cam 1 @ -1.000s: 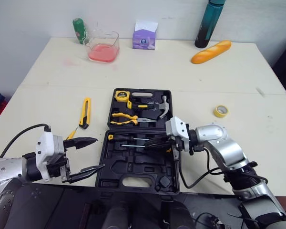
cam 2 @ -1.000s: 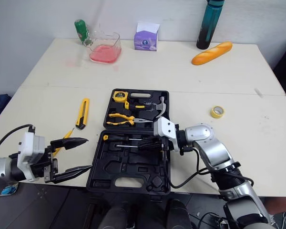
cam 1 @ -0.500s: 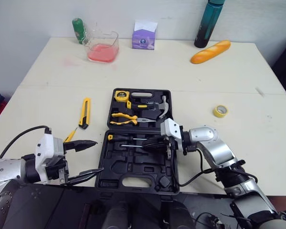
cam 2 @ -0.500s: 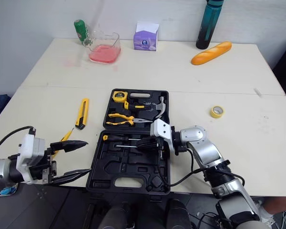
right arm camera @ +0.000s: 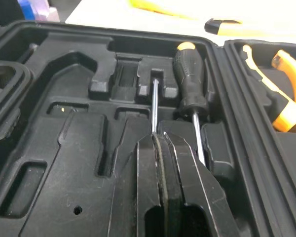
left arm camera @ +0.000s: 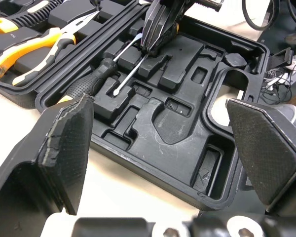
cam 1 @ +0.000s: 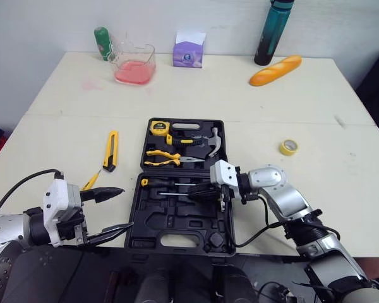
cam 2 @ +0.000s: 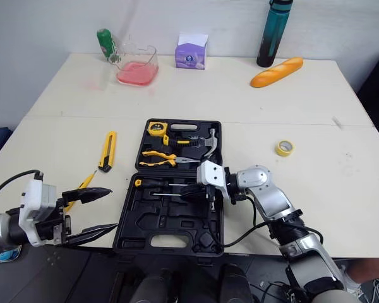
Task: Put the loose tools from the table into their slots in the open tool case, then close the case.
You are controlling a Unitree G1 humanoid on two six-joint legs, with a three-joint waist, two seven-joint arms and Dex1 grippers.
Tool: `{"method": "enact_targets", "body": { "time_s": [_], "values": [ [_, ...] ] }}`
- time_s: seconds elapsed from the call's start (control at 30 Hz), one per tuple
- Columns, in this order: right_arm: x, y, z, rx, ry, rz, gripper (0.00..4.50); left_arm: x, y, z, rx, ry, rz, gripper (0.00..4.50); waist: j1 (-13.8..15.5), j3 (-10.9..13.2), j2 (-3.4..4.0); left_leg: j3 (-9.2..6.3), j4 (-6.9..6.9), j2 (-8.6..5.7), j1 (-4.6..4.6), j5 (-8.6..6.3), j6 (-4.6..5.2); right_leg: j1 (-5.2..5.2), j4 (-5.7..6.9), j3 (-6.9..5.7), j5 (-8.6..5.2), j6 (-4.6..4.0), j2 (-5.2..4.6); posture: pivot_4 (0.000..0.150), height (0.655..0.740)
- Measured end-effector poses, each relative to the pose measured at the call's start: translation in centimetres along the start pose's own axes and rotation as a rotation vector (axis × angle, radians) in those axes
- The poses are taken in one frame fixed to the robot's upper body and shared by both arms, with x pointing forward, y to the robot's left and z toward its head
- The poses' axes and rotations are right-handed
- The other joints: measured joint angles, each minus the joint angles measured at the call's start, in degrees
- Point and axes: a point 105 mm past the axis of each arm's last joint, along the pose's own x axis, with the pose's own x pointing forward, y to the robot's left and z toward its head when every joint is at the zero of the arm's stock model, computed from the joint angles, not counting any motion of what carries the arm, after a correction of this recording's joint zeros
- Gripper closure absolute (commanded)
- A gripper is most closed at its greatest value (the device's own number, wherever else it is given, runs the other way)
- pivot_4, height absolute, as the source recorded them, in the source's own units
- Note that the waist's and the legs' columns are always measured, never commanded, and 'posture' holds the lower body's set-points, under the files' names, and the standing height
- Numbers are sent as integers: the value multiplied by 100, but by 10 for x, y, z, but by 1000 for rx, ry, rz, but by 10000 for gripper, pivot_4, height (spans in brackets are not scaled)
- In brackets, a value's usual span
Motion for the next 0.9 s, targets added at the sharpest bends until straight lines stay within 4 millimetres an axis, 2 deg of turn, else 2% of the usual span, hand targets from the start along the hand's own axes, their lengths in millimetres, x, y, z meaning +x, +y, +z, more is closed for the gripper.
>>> {"method": "enact_targets", "body": {
  "time_s": [0.27,0.47,0.63,0.73,0.83,0.9],
  "values": [
    [-1,1,-1,14,21,1,44771,0,1,-1,1,7,8,0,5,-36,-7,-2,-2,3,4,-4,-6,2,0,1,-3,-5,0,1500,7400],
    [-8,1,3,-20,-71,-40,44771,0,3,0,12,-2,26,0,14,-32,-4,-6,-2,4,-10,-5,-7,-6,-4,-4,-3,-5,4,1500,7400],
    [-41,3,10,-6,-162,-87,44771,-10,15,-1,19,-11,109,0,23,-3,22,-7,-2,4,-21,-5,-5,-11,-7,-7,-3,-5,5,1500,7400],
    [-76,2,17,-44,-152,-140,44771,-20,20,-6,9,-17,171,0,32,12,35,-4,-4,3,-23,-8,-2,-12,-15,-8,-3,-5,5,1500,7400],
    [-112,-8,26,-12,-160,-256,35361,-33,28,-11,-18,-37,267,0,27,31,34,-5,-4,6,-24,-8,-1,-11,-16,-9,-2,-5,6,1500,7400],
    [-146,-15,22,8,-105,-373,25400,-52,38,-13,-32,-46,379,0,35,34,34,-4,-5,6,-25,-9,0,-12,-21,-11,-3,-5,6,1500,7400]
  ]
}}
